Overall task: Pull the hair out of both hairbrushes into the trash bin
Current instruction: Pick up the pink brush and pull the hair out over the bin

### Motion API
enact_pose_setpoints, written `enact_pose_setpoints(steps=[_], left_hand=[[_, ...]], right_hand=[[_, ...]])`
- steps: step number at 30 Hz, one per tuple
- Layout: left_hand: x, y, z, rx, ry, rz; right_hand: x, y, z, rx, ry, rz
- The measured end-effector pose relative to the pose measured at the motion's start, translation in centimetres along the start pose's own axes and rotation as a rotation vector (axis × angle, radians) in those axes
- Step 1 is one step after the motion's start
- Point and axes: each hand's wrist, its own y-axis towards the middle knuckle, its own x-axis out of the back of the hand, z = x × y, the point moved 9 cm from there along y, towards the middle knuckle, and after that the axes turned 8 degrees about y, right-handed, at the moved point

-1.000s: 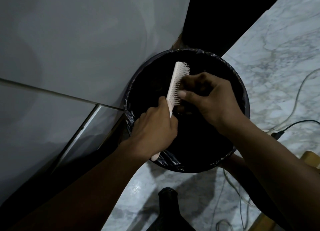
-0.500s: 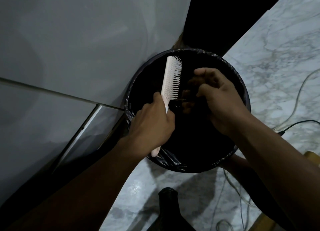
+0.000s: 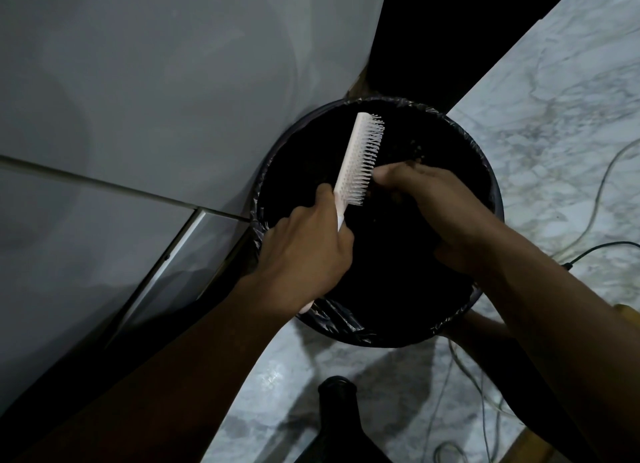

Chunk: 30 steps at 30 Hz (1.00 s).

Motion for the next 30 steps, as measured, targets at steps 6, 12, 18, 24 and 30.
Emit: enact_pose_setpoints(steps=[6,12,18,24,30], left_hand=[[-0.3,0.1,0.2,0.003,0.034,0.008],[-0.1,0.5,1.4,0.074,0.049,-0.003],[-0.4,0.5,1.5,0.081,0.081,0.039],[0.1,1.1,2.8,0.121,0.033,-0.020],[0.1,1.1,2.9,0.129,0.030,-0.017]], right_hand=[[0.8,-0.1,0.7,0.095,-0.208,-0.075],[2.7,0.3,1.3,0.073,-0.163,-0.170],[4.2,0.5,0.8,-0.001,-0.080,-0.302],[4.3,0.3,0.3,-0.087,-0.099,-0.290],[4.0,0.5,0.0,-0.100,-0.140,-0.244]])
